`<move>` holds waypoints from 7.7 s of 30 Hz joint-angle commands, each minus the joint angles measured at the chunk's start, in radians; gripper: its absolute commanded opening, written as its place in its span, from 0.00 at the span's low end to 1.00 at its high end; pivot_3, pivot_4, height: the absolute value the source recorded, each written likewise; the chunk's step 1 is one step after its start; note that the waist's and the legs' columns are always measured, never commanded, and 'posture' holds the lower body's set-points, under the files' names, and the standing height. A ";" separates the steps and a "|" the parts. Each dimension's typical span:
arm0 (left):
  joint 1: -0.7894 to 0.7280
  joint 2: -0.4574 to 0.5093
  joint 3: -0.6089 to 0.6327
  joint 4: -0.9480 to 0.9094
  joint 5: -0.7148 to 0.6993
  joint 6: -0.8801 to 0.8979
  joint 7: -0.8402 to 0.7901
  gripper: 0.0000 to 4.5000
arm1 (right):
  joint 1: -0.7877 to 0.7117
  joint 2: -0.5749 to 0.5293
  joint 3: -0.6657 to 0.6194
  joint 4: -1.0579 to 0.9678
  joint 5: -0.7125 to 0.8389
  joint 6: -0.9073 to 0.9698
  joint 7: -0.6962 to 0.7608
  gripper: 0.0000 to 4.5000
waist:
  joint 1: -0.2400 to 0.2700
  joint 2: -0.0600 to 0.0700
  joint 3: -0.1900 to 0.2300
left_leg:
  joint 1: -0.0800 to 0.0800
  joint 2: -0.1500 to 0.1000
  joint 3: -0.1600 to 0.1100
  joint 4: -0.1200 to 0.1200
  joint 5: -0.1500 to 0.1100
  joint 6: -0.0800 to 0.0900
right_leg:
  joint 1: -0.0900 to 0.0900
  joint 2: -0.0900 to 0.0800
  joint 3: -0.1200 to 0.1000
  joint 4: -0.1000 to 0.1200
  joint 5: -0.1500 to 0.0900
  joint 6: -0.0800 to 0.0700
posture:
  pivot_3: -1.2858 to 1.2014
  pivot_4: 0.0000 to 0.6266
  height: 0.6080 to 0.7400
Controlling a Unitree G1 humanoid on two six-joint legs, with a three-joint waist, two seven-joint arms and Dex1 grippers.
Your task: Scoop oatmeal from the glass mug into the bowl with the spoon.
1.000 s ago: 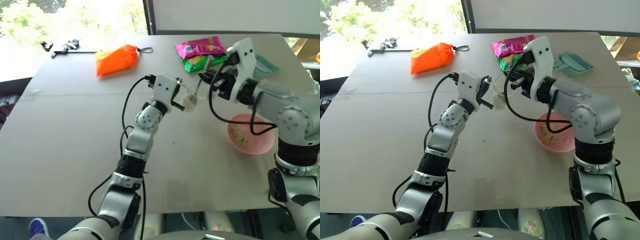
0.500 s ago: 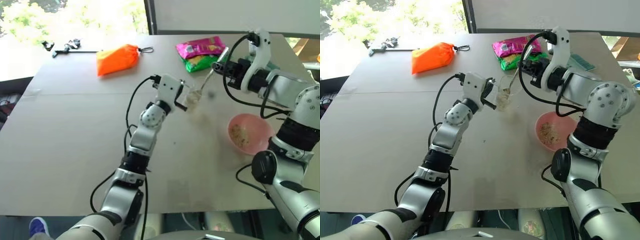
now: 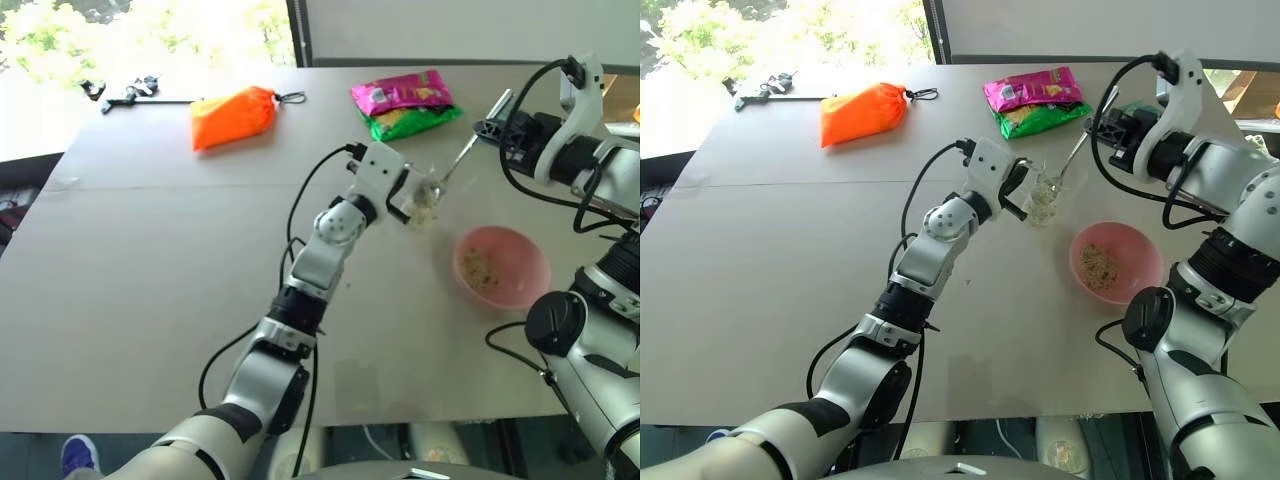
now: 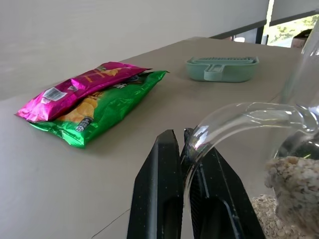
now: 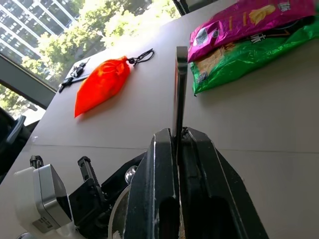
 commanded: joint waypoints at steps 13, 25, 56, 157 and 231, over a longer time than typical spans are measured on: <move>-0.030 -0.034 0.013 -0.037 -0.028 0.004 -0.021 0.01 | 0.023 0.033 -0.049 -0.086 -0.001 0.000 0.014 0.00 | -0.001 0.000 0.000 | 0.000 -0.001 -0.001 0.001 0.000 0.000 | -0.001 0.000 0.000 0.002 0.000 0.000 | 0.52 0.24 1.00; 0.016 0.001 0.018 -0.090 -0.013 0.026 -0.022 0.01 | -0.016 0.040 -0.078 -0.040 -0.012 -0.007 -0.001 0.00 | 0.000 0.001 0.000 | 0.000 -0.001 -0.001 0.001 0.000 0.000 | -0.001 0.000 0.000 0.002 0.000 0.000 | 0.52 0.24 1.00; 0.061 0.017 0.015 -0.143 -0.022 0.067 -0.040 0.01 | -0.072 0.100 -0.353 0.020 0.086 0.007 -0.211 0.00 | -0.001 0.005 -0.003 | 0.000 -0.001 0.000 0.001 0.000 0.000 | -0.001 -0.001 0.000 0.003 0.000 0.000 | 0.52 0.24 1.00; 0.099 0.085 0.088 -0.259 -0.081 0.104 -0.046 0.01 | 0.458 -0.293 0.105 -0.214 0.774 -0.710 -0.092 0.00 | -0.003 0.007 -0.004 | 0.002 -0.003 -0.003 0.003 0.002 0.003 | 0.005 -0.003 -0.006 -0.001 0.000 0.000 | 0.52 0.24 1.00; 0.612 0.318 0.454 -0.675 -0.394 0.190 -0.029 0.99 | 1.157 -0.337 0.091 -0.142 -0.178 -1.333 0.694 0.91 | 0.003 0.006 -0.004 | 0.017 -0.004 -0.003 -0.001 0.002 0.003 | 0.018 -0.005 -0.005 -0.009 0.000 0.000 | 0.52 0.24 1.00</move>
